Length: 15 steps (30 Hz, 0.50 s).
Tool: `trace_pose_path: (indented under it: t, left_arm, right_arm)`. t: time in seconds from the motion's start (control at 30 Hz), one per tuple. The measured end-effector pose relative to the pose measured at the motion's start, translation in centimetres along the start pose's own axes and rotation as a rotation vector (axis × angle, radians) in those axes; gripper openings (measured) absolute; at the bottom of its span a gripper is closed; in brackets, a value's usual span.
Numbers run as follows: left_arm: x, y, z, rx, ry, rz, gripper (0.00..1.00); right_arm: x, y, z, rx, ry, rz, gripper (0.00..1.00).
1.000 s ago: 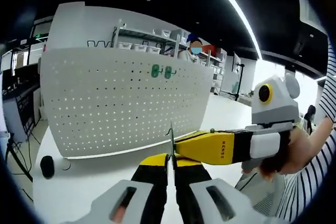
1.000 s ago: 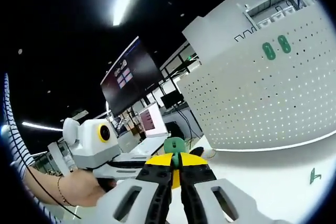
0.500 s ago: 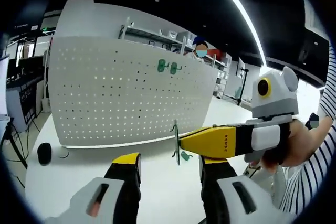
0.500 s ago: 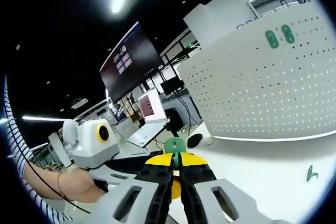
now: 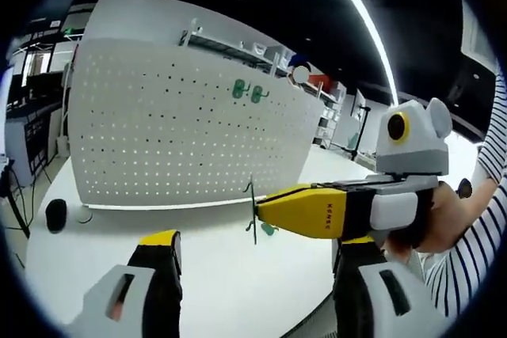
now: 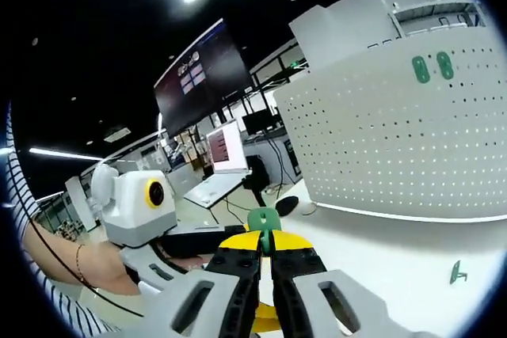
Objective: Insert the hook assembly into the mounting plate slot until the hook locks in place.
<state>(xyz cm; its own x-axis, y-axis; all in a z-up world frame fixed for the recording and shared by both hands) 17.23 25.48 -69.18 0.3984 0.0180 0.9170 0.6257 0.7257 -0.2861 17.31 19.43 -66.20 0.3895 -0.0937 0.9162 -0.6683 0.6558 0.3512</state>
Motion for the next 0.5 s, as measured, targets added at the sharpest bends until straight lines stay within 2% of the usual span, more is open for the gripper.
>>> trace_pose_path:
  t: [0.2, 0.4, 0.5]
  left_arm:
    - [-1.4, 1.0, 0.1, 0.046, 0.009, -0.007, 0.91]
    - [-2.8, 1.0, 0.3, 0.048, 0.026, 0.051, 0.94]
    - [-3.2, 0.8, 0.4, 0.05, 0.023, 0.051, 0.95]
  right_arm:
    - [-0.3, 0.0, -0.1, -0.008, 0.009, 0.029, 0.01]
    - [-0.2, -0.3, 0.0, -0.021, -0.005, 0.041, 0.01]
    - [-0.3, -0.5, -0.1, -0.03, -0.002, 0.045, 0.01]
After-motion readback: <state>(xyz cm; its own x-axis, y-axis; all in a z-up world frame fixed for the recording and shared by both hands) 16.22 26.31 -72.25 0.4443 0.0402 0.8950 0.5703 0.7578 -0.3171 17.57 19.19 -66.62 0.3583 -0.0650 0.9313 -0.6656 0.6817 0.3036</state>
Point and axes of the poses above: the point that each gripper's makers call its tool centre point, and the gripper's own axes: z roughly backward along the fingers, y roughly to its left, x roughly out of its top, the point moved 5 cm from there along z, roughly backward along the fingers
